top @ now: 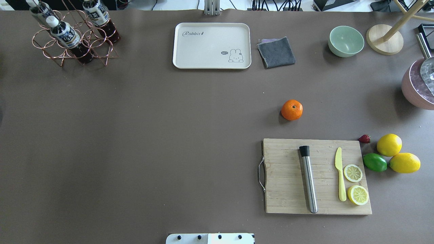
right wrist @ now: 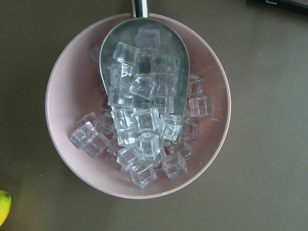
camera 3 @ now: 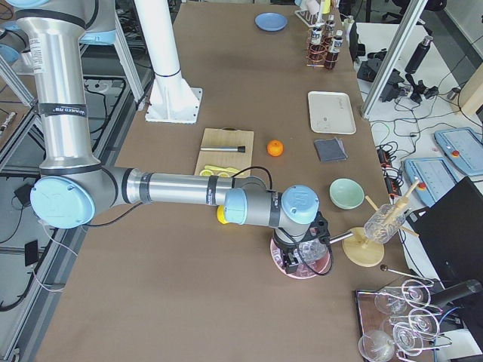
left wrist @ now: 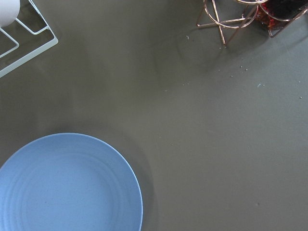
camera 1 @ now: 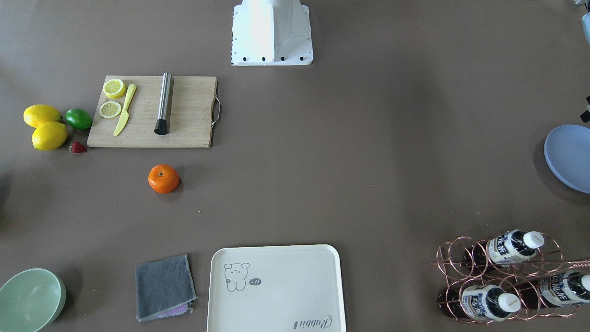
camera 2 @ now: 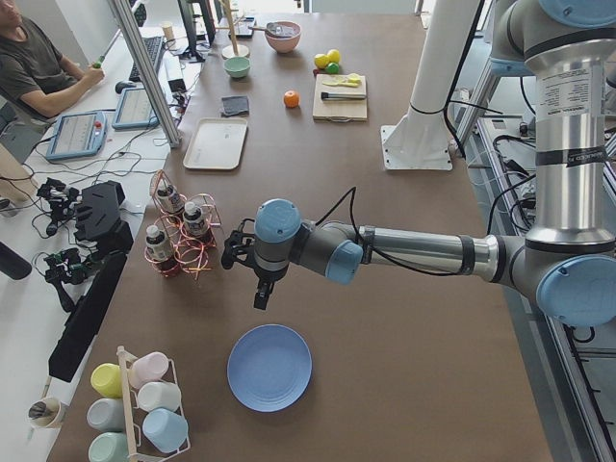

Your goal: Pick orange to plate

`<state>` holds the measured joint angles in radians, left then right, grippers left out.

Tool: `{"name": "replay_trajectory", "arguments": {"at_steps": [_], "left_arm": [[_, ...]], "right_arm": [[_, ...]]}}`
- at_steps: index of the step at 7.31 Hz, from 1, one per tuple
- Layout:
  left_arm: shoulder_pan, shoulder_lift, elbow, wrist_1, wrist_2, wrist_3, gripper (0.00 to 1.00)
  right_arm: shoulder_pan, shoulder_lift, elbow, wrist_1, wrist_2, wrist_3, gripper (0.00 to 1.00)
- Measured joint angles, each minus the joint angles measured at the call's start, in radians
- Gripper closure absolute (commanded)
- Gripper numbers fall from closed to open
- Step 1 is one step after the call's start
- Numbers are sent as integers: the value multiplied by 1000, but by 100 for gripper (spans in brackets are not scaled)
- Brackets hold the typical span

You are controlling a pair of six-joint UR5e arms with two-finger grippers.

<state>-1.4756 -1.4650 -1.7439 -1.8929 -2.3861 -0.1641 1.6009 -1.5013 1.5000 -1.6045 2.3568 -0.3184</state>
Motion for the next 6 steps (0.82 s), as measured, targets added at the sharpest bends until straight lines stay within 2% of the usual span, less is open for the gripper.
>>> {"name": "replay_trajectory", "arguments": {"at_steps": [6], "left_arm": [[10, 27, -3, -30, -7, -8, 2]], "right_arm": [[-1, -4, 1, 1, 6, 1, 0]]}}
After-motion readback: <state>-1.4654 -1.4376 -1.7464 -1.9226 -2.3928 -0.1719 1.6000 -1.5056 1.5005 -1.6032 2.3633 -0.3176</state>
